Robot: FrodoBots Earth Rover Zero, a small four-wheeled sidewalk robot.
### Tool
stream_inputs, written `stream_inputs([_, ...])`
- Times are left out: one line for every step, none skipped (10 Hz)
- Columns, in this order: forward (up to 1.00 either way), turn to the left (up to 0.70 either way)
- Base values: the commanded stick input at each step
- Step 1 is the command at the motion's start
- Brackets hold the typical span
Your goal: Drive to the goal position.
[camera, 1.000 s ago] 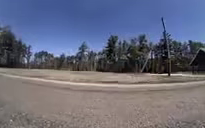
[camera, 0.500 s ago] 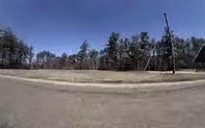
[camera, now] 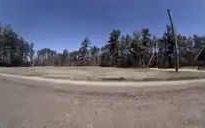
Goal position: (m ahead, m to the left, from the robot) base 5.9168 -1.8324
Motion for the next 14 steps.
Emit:
stream_inputs([0.7, 0.0])
stream_inputs([0.7, 0.0])
stream_inputs([0.7, 0.0])
stream_inputs([0.7, 0.0])
stream_inputs([0.7, 0.0])
stream_inputs([0.7, 0.0])
stream_inputs([0.7, 0.0])
stream_inputs([0.7, 0.0])
stream_inputs([0.7, 0.0])
stream_inputs([0.7, 0.0])
stream_inputs([0.7, 0.0])
stream_inputs([0.7, 0.0])
stream_inputs([0.7, 0.0])
stream_inputs([0.7, 0.0])
